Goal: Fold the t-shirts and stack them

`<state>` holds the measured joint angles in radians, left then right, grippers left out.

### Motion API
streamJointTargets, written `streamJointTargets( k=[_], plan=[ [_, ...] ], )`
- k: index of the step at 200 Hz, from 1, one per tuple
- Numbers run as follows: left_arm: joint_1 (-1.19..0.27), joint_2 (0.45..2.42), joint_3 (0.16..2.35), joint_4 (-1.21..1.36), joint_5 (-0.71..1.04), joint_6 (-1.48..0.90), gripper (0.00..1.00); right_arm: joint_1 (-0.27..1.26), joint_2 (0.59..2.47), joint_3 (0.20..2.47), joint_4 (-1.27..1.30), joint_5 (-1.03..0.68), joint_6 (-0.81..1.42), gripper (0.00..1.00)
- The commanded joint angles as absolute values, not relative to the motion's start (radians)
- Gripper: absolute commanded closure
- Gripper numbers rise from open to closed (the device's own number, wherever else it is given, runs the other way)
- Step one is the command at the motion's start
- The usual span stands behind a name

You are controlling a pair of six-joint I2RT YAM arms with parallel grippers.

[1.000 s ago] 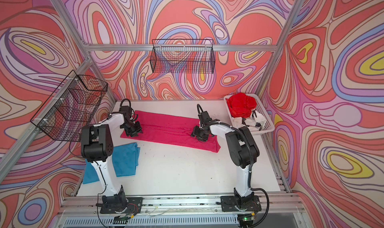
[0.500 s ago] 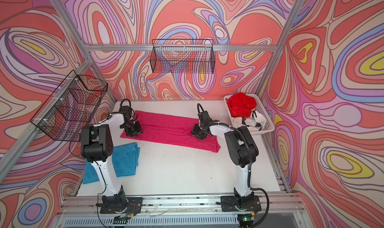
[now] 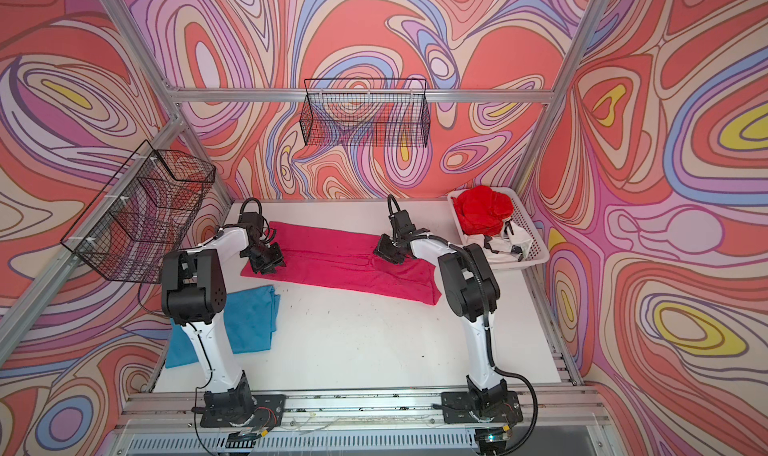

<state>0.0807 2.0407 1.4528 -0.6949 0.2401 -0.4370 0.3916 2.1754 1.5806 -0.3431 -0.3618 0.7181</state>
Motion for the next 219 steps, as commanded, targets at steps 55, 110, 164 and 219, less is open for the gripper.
streamJointTargets(
  k=[55, 110, 164, 219],
  plan=[
    [0.075, 2.025, 1.423, -0.778, 0.249, -0.427, 0.6, 0.403, 2.167, 1.735, -0.519, -0.217, 0.525, 0.43],
    [0.066, 1.961, 1.49, -0.8, 0.271, -0.431, 0.57, 0.365, 2.035, 1.527, -0.597, -0.104, 0.543, 0.42],
    [0.051, 1.977, 1.631, -0.842, 0.317, -0.417, 0.54, 0.288, 2.197, 1.605, -0.63, -0.104, 0.461, 0.45],
    [0.051, 2.152, 1.846, -0.867, 0.287, -0.362, 0.53, 0.204, 2.508, 2.059, -0.785, -0.017, 0.331, 0.47]
  ],
)
